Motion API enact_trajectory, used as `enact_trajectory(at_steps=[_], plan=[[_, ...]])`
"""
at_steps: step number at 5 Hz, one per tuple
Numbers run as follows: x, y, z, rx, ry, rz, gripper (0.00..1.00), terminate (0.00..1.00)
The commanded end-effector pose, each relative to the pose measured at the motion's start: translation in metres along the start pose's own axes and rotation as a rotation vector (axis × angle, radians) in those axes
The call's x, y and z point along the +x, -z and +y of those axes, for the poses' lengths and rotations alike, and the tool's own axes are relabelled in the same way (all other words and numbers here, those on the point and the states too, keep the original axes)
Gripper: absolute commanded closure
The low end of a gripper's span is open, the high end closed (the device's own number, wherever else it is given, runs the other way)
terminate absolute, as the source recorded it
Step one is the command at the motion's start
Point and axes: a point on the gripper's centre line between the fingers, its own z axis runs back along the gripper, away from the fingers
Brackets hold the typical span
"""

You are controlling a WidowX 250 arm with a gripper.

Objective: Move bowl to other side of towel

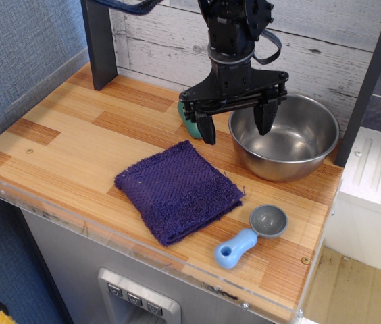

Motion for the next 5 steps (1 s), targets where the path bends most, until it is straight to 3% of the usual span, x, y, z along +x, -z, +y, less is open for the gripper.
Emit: enact_trajectory(at_steps=[1, 2, 3, 5], plan=[[0.010, 0.011, -0.018, 0.001, -0.062, -0.040, 0.00, 0.00], [0.008, 0.021, -0.025, 0.008, -0.078, -0.035, 0.00, 0.00], [0.007, 0.021, -0.031, 0.028, -0.068, -0.057, 1.00, 0.00], [0.000, 0.025, -0.033, 0.037, -0.057, -0.048, 1.00, 0.00]])
